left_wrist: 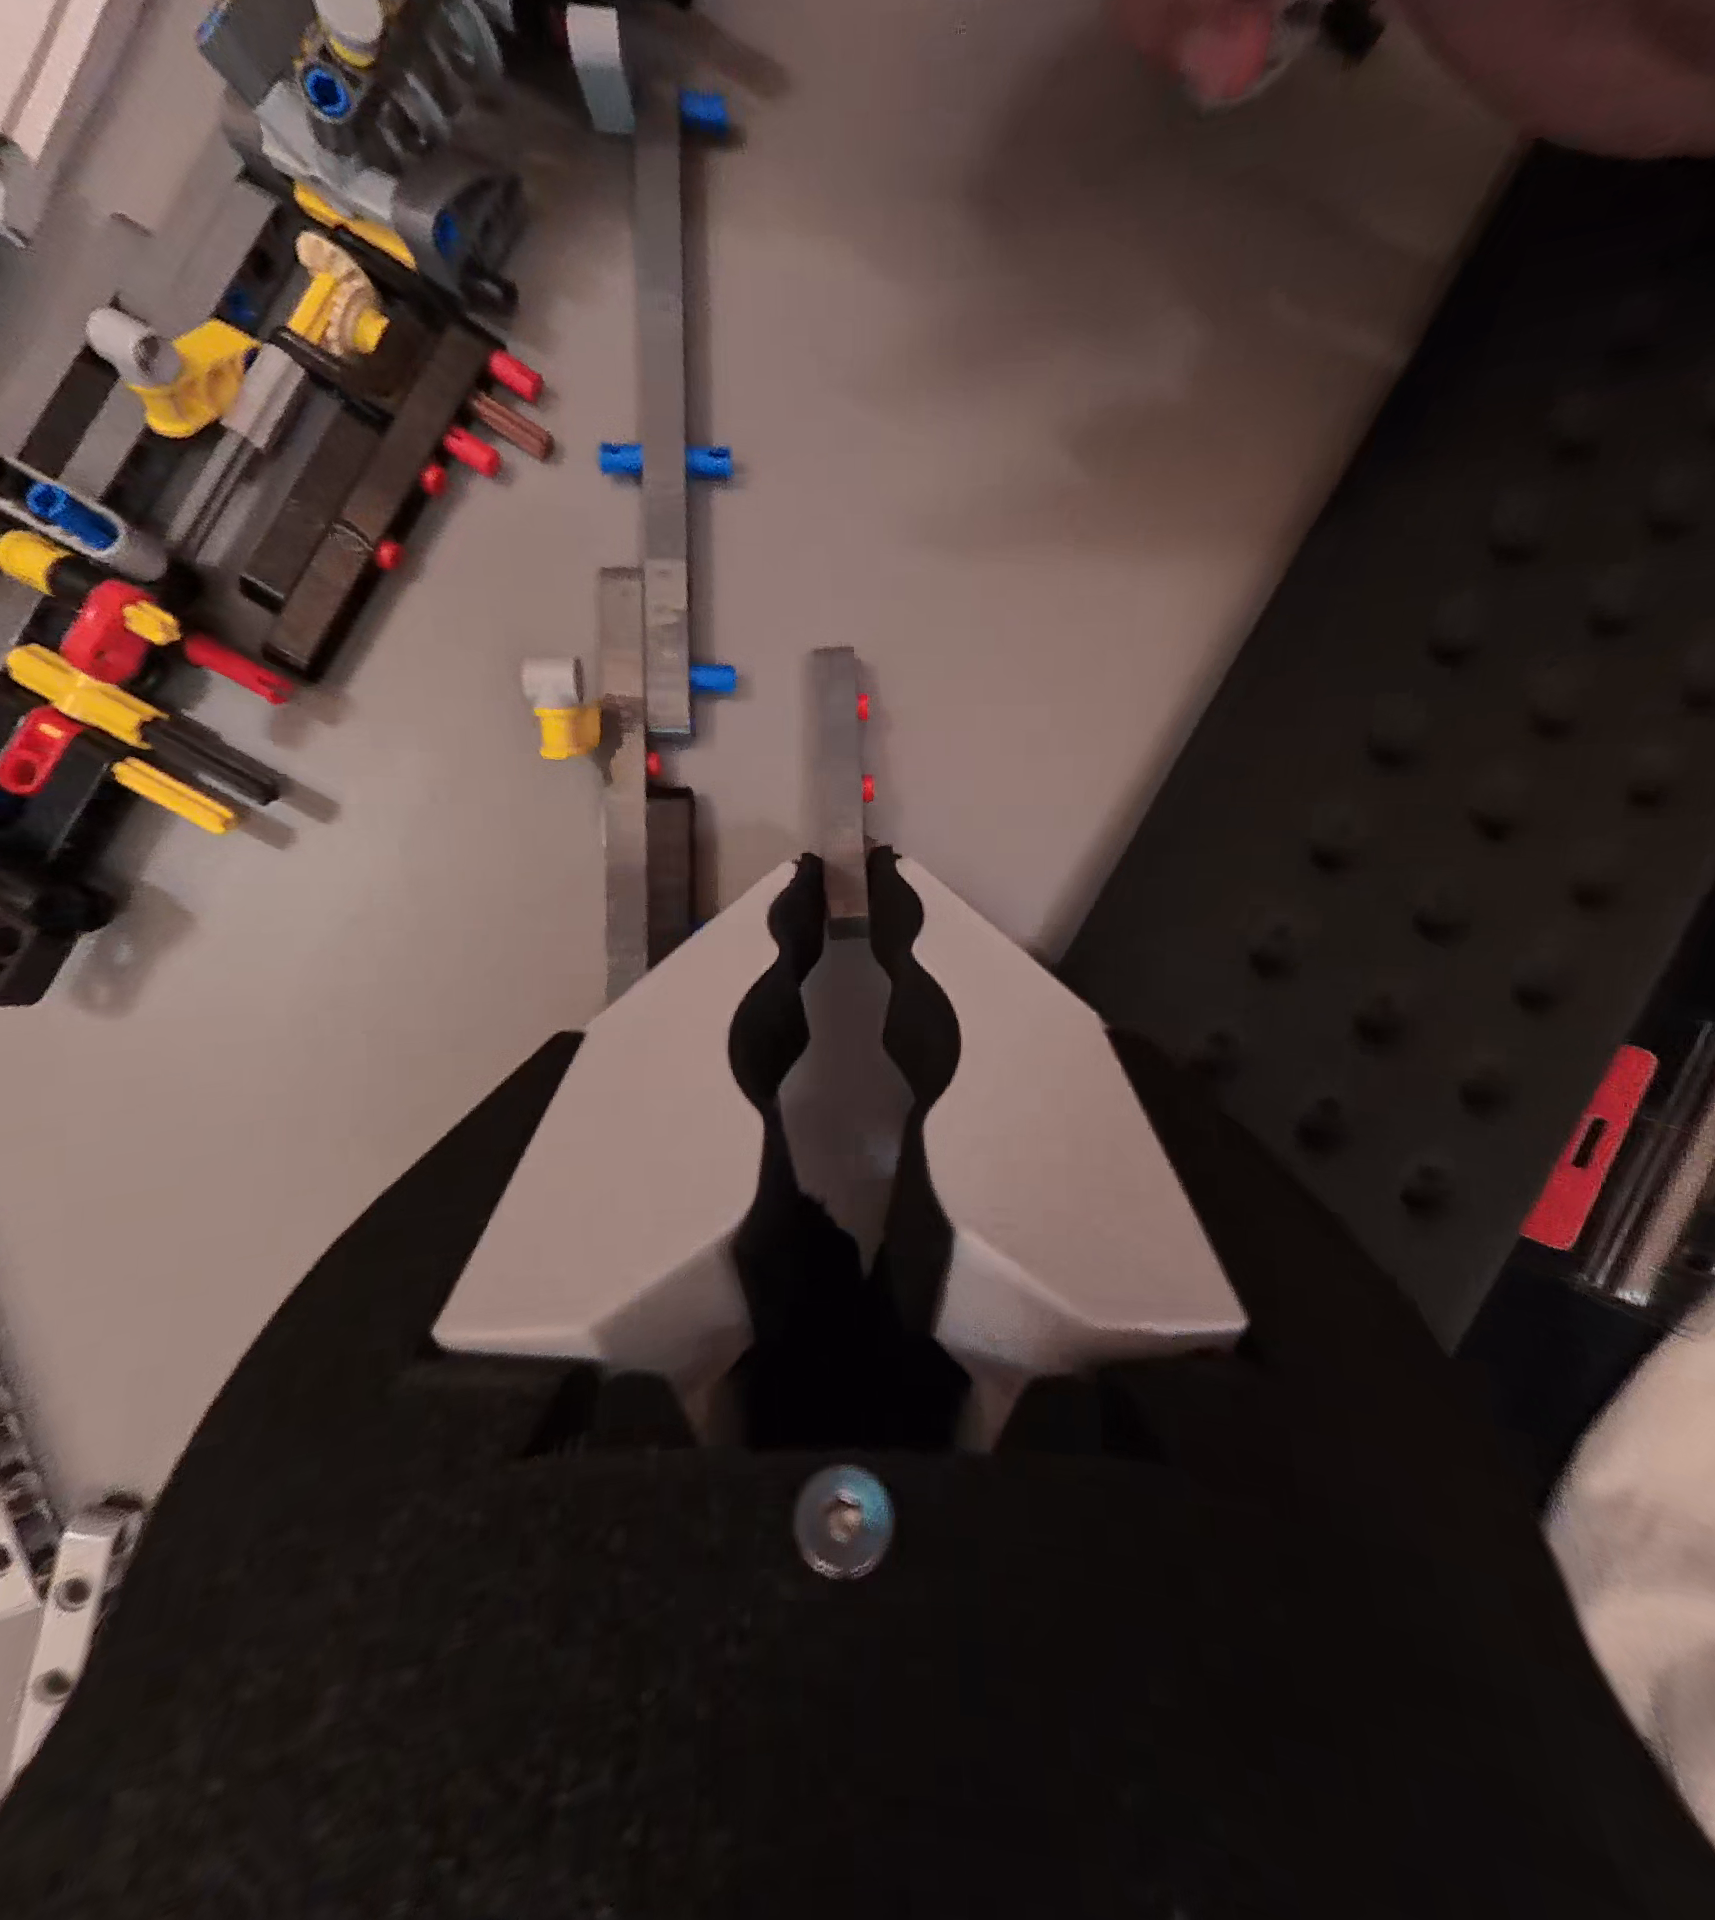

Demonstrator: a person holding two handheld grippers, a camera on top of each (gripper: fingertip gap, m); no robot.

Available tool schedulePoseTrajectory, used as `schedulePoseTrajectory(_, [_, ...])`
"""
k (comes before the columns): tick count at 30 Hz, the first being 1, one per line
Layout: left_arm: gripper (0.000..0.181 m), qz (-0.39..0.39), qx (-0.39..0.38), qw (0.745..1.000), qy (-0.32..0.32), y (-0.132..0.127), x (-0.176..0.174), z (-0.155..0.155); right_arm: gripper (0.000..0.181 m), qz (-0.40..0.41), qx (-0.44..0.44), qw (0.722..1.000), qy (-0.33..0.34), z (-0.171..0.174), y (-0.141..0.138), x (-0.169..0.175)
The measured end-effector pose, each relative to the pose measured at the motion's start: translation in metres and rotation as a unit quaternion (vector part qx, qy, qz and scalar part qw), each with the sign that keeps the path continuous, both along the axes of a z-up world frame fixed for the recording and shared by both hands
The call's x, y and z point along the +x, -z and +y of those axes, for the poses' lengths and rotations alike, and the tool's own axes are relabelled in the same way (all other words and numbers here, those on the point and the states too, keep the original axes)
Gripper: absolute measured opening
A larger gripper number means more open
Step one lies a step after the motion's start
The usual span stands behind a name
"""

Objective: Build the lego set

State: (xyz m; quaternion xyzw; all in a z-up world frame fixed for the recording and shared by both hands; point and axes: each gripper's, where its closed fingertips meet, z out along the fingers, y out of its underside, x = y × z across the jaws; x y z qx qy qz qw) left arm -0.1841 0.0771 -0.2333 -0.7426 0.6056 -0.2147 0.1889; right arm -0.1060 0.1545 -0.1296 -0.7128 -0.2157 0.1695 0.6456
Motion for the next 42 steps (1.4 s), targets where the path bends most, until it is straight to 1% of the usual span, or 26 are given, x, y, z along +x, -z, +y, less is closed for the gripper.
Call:
schedulePoseTrajectory(4, [0.008,0.008,0.02,1.0,-0.001,0.003,-0.001,0.001,0.019,-0.018,-0.006,1.0,-0.01,-0.001,0.005,-0.005])
schedulePoseTrajectory(6, [0.029,0.003,0.033,0.999,-0.005,-0.001,-0.004,0.003,0.02,-0.026,-0.01,0.999,-0.017,-0.002,0.008,-0.007])
schedulePoseTrajectory(8, [0.038,-0.026,0.047,0.998,-0.016,-0.014,-0.006,0.003,0.019,-0.025,-0.024,0.999,-0.04,-0.006,0.01,-0.013])
schedulePoseTrajectory(9, [0.038,-0.042,0.051,0.998,-0.02,-0.021,-0.009,0.003,0.018,-0.032,-0.048,0.995,-0.077,-0.012,0.015,-0.021])
schedulePoseTrajectory(10, [0.039,-0.054,0.056,0.997,-0.027,-0.027,-0.014,0.004,0.019,-0.056,-0.087,0.985,-0.135,-0.024,0.028,-0.031])
schedulePoseTrajectory(12, [0.045,-0.062,0.07,0.995,-0.04,-0.03,-0.025,0.011,0.021,-0.121,-0.193,0.944,-0.237,-0.054,0.059,-0.039])
schedulePoseTrajectory(14, [0.05,-0.05,0.083,0.994,-0.044,-0.025,-0.031,0.019,0.035,-0.16,-0.227,0.914,-0.297,-0.067,0.07,-0.041])
schedulePoseTrajectory(15, [0.053,-0.044,0.081,0.995,-0.041,-0.021,-0.03,0.019,0.038,-0.179,-0.223,0.907,-0.31,-0.066,0.071,-0.041])
schedulePoseTrajectory(18, [0.058,-0.037,0.066,0.996,-0.043,-0.012,-0.025,0.018,0.055,-0.243,-0.207,0.887,-0.335,-0.058,0.08,-0.042])
schedulePoseTrajectory(21, [0.059,-0.036,0.054,0.997,-0.036,-0.005,-0.019,0.014,0.063,-0.308,-0.211,0.853,-0.365,-0.057,0.094,-0.042])
schedulePoseTrajectory(23, [0.059,-0.033,0.053,0.997,-0.042,-0.002,-0.017,0.016,0.063,-0.339,-0.198,0.842,-0.369,-0.052,0.098,-0.043])
schedulePoseTrajectory(28, [0.056,-0.035,0.049,0.997,-0.042,-0.001,-0.016,0.019,0.056,-0.35,-0.182,0.83,-0.393,-0.047,0.096,-0.049])
schedulePoseTrajectory(30, [0.051,-0.043,0.041,0.997,-0.04,0.0,-0.014,0.018,0.054,-0.347,-0.194,0.825,-0.402,-0.047,0.098,-0.048])
schedulePoseTrajectory(35, [0.05,-0.043,0.028,0.998,-0.037,0.003,-0.013,0.02,0.054,-0.346,-0.224,0.809,-0.419,-0.046,0.107,-0.047])
schedulePoseTrajectory(36, [0.049,-0.041,0.031,0.998,-0.036,0.003,-0.013,0.02,0.049,-0.344,-0.219,0.81,-0.422,-0.046,0.107,-0.048])
schedulePoseTrajectory(38, [0.044,-0.039,0.044,0.998,-0.032,0.004,-0.014,0.022,0.031,-0.34,-0.211,0.808,-0.432,-0.047,0.106,-0.049])
schedulePoseTrajectory(42, [0.04,-0.041,0.042,0.998,-0.037,0.004,-0.016,0.024,0.03,-0.326,-0.205,0.814,-0.436,-0.046,0.106,-0.052])
